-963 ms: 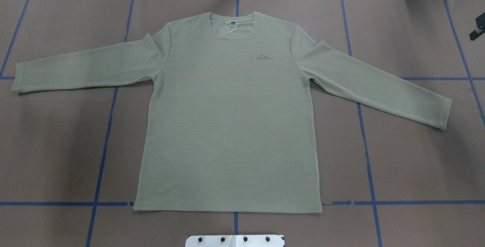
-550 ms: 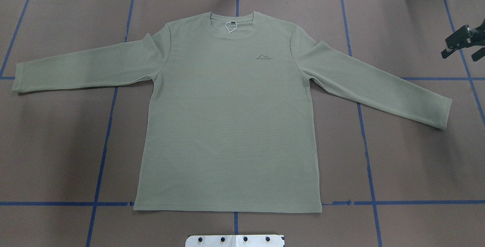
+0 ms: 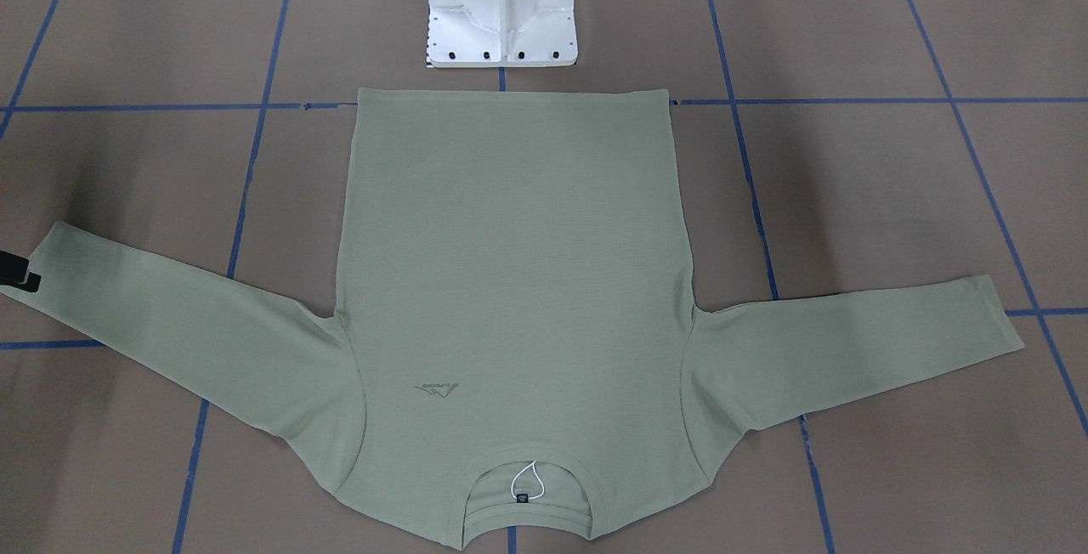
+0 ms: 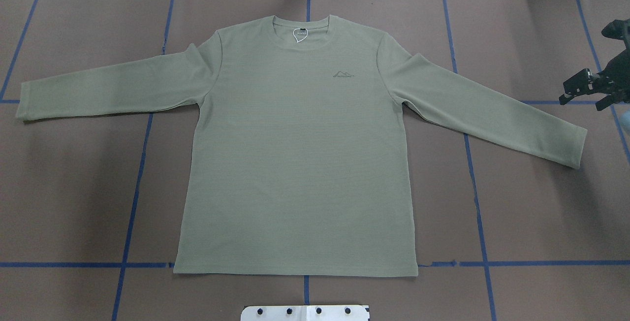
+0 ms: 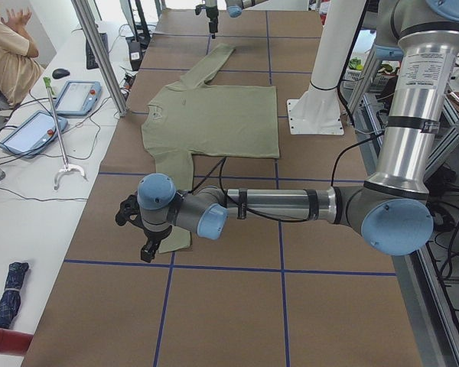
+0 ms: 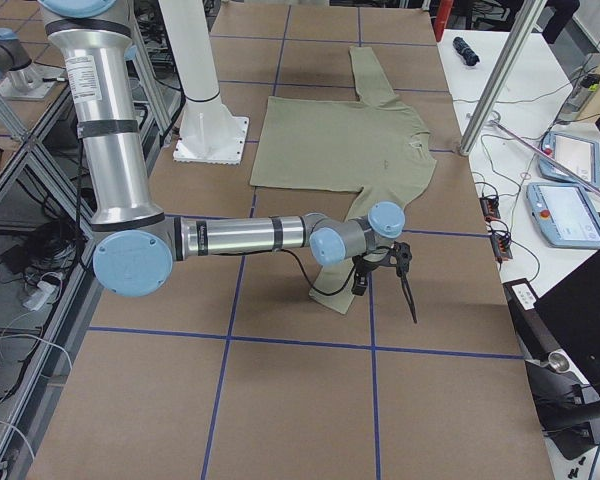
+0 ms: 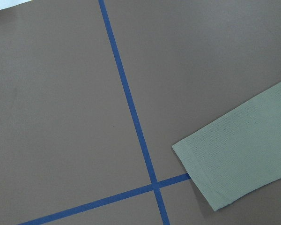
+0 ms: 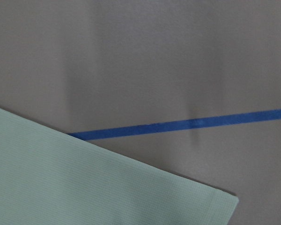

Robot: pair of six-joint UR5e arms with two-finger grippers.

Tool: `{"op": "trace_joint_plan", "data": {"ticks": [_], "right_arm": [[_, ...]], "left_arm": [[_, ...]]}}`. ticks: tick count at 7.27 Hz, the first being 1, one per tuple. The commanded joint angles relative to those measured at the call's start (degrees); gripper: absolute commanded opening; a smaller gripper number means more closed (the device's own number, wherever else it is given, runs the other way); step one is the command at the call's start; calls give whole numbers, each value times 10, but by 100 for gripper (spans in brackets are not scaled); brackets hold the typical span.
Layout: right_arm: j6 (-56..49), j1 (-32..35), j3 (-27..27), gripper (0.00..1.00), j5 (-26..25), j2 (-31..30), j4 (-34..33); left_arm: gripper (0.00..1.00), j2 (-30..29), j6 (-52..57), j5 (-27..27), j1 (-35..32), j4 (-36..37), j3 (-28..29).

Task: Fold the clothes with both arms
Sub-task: 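Move the right gripper to the cuff of the nearest sleeve and grasp it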

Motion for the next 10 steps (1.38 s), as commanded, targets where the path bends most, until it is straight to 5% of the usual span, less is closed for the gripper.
{"op": "trace_joint_plan", "data": {"ticks": [1, 4, 6, 8, 10], "right_arm": [[66, -1, -27, 94, -1, -36, 108], [74, -7, -88, 93, -1, -32, 148], [74, -20, -105, 83, -1, -27, 149], [74, -30, -110, 63, -3, -18, 148], [73, -30, -118, 15, -3, -11, 148]], "left_arm": [[100, -1, 0, -2, 0, 0, -3], [100, 0, -7, -2, 0, 0, -16], [100, 0, -9, -1, 0, 0, -16], [100, 0, -9, -1, 0, 0, -20], [100, 0, -9, -2, 0, 0, -20]]}}
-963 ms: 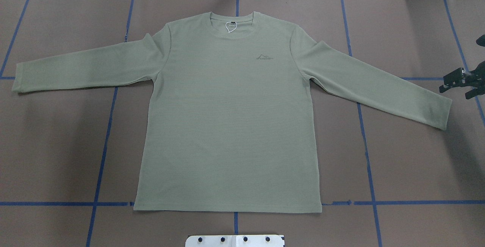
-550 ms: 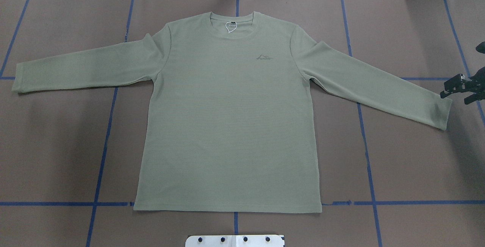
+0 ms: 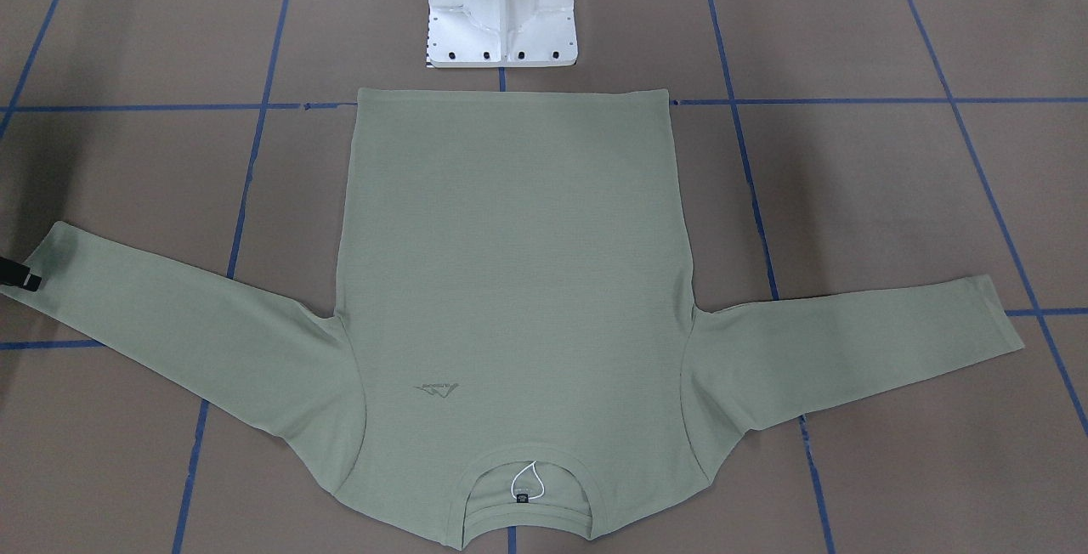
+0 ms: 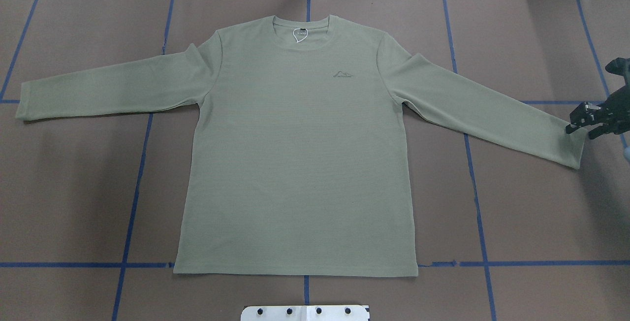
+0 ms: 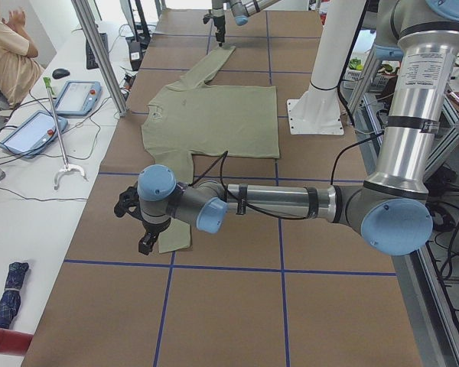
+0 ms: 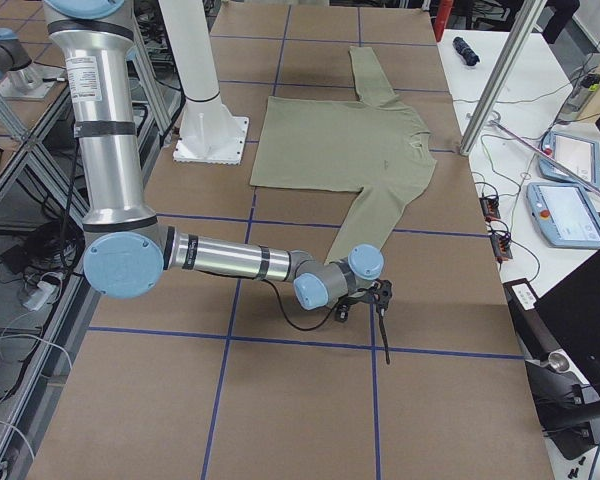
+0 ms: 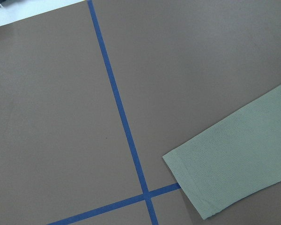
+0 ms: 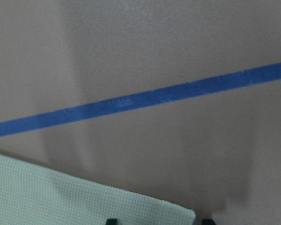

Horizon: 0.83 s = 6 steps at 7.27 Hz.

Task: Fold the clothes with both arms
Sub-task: 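Move the right gripper to the cuff of the nearest sleeve and grasp it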

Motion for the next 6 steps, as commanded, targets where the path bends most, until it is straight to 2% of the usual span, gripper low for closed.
{"op": "trace_joint_plan", "data": {"ticks": [1, 6], "right_arm": [[-3, -1, -7, 0, -1, 3, 1], [-9, 6, 31, 0, 8, -3, 2]], "left_arm": [[100, 0, 0, -2, 0, 0, 0], [100, 0, -1, -2, 0, 1, -4]]}}
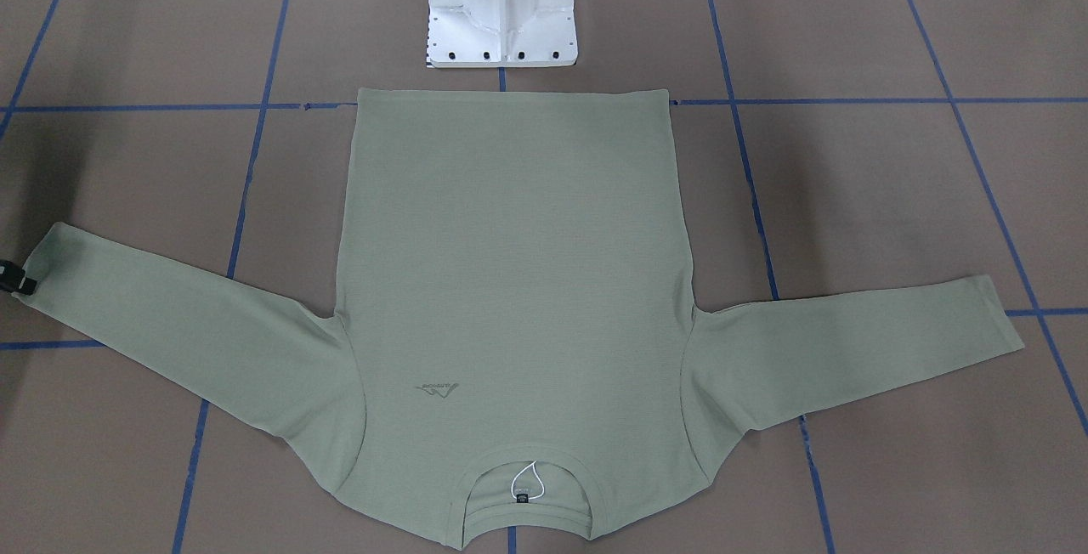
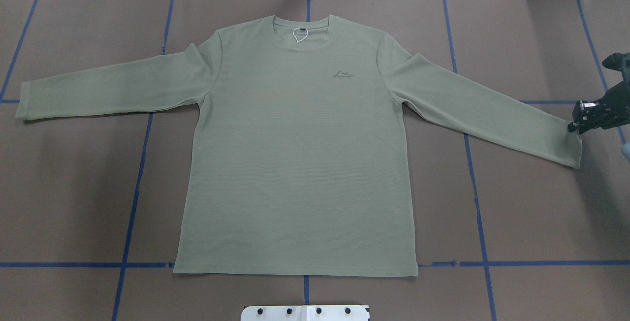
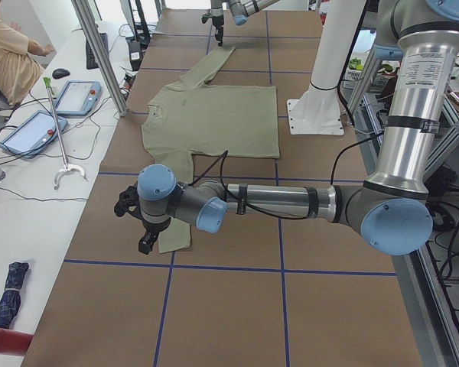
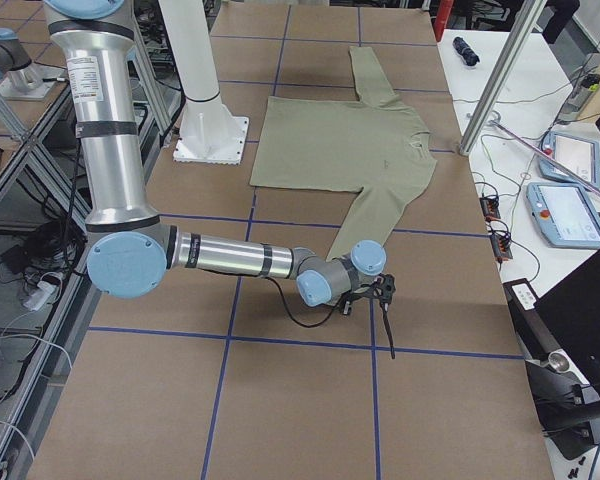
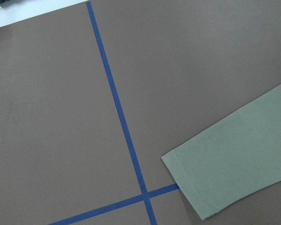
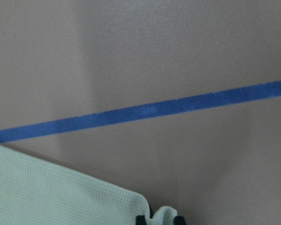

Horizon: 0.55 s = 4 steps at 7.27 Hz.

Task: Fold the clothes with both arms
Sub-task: 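Move the right gripper to the cuff of the nearest sleeve and grasp it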

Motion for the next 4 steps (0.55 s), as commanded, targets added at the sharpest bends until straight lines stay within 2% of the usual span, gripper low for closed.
{"op": "trace_joint_plan", "data": {"ticks": [1, 2, 4], "right_arm": [[0, 2, 18, 0, 2, -8, -1], [0, 2, 19, 0, 3, -7, -1], [10, 3, 77, 0, 24, -2, -24]], "left_arm": [[100, 1, -1, 0, 0, 0, -4], [100, 1, -1, 0, 0, 0, -4], [100, 1, -1, 0, 0, 2, -13]]}}
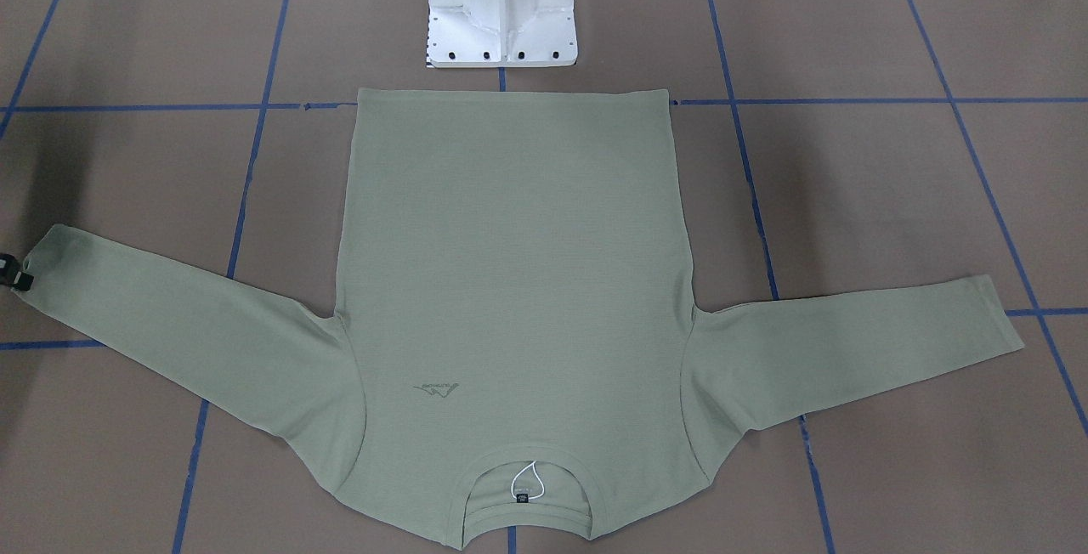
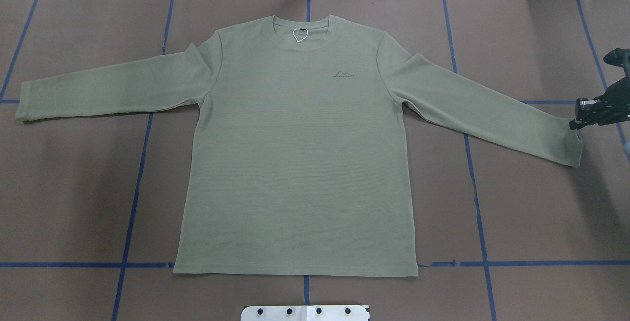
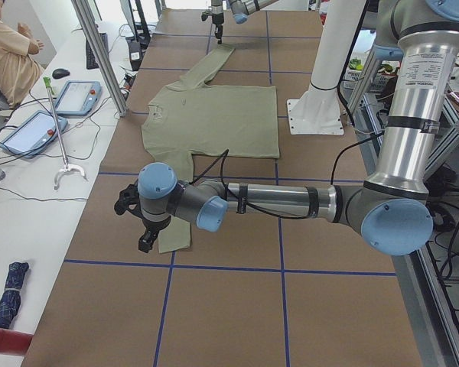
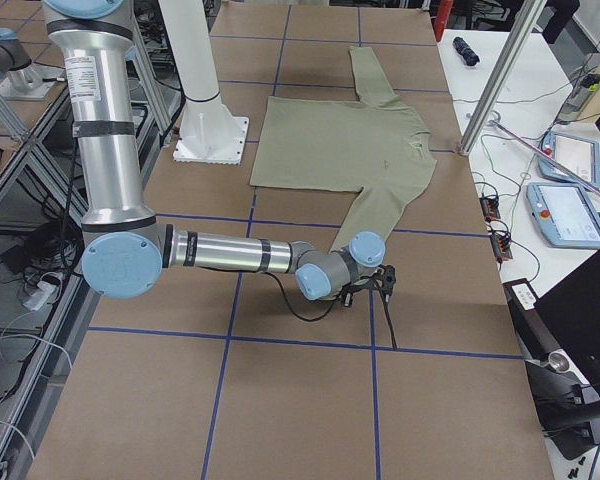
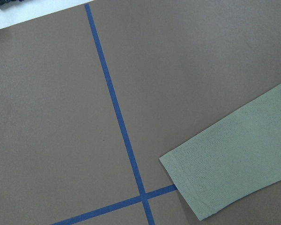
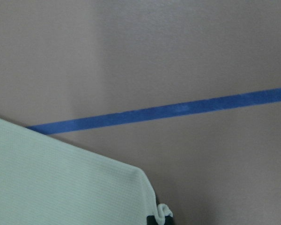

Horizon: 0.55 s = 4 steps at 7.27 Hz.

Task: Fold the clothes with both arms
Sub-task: 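Move the right gripper to the cuff of the nearest sleeve and grasp it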

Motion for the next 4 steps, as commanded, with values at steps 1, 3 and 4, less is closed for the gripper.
{"op": "trace_joint_plan", "data": {"ticks": [1, 3, 4], "right_arm": [[42, 0, 75, 0, 21, 18, -54], [239, -30, 116, 0, 21, 101, -71], [321, -56, 110, 0, 17, 156, -71]], "left_arm": [[100, 0, 0, -1, 0, 1, -5], [100, 0, 0, -1, 0, 1, -6], [100, 0, 0, -1, 0, 0, -6]]}}
